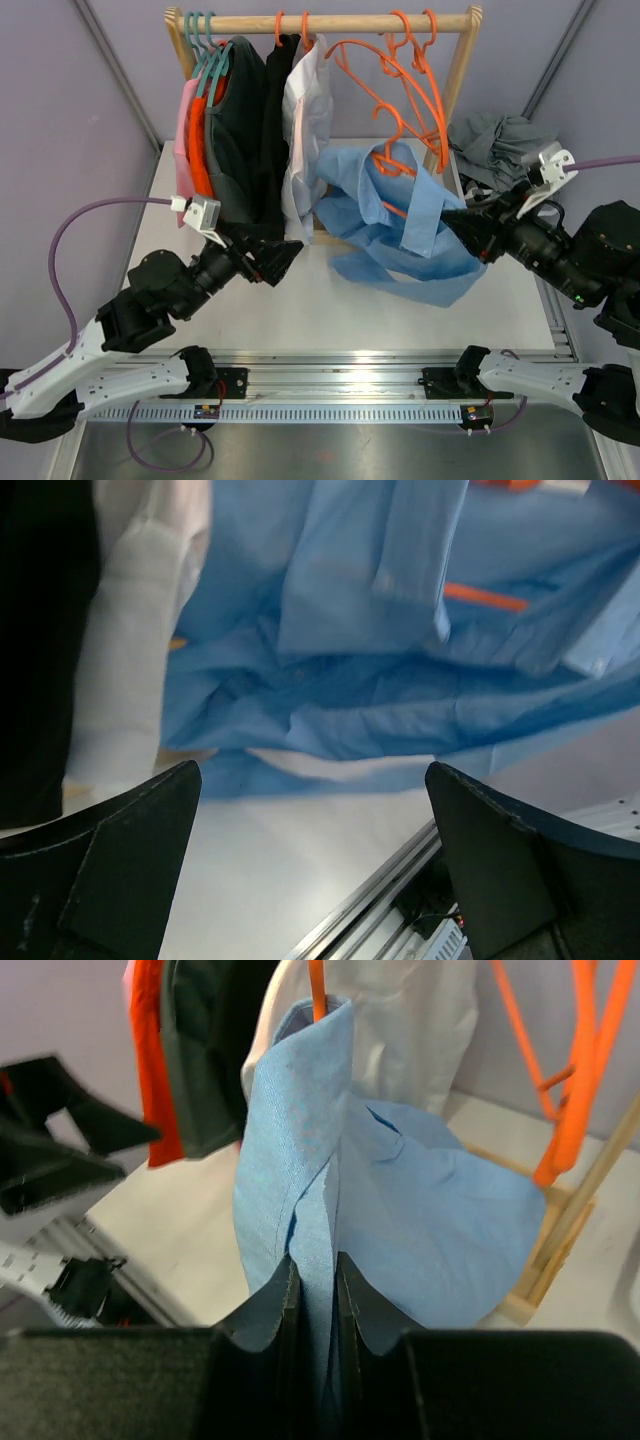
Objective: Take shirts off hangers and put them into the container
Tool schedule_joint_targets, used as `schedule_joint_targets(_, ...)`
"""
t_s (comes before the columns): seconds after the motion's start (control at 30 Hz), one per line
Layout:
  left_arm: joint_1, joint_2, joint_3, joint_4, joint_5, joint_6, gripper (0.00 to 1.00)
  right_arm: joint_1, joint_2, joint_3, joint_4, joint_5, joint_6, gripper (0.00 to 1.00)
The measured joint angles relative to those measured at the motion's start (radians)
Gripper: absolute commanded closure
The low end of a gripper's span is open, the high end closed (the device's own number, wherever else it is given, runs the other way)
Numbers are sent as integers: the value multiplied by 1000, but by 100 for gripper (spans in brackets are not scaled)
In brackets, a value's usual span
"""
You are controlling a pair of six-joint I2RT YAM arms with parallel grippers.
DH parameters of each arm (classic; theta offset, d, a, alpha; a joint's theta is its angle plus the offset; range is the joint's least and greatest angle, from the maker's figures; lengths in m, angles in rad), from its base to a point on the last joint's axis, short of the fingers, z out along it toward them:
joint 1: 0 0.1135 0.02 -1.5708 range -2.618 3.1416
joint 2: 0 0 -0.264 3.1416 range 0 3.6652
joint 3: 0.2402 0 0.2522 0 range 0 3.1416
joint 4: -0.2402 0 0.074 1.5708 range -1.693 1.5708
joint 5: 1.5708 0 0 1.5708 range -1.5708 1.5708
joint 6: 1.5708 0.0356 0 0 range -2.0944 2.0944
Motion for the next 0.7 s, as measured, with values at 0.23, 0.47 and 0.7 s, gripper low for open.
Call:
schedule_joint_targets(0.23, 0, 232, 186, 171, 138, 45, 1, 0, -96, -172, -61, -174, 75, 100)
schedule_joint_targets(0.47, 0, 408, 229, 340, 268, -3, 1, 0, -114, -266, -68, -231, 108, 100)
schedule_joint_targets(0.7, 0, 476, 242, 382, 280, -61, 1, 0, -161, -267, -67, -245, 112, 100)
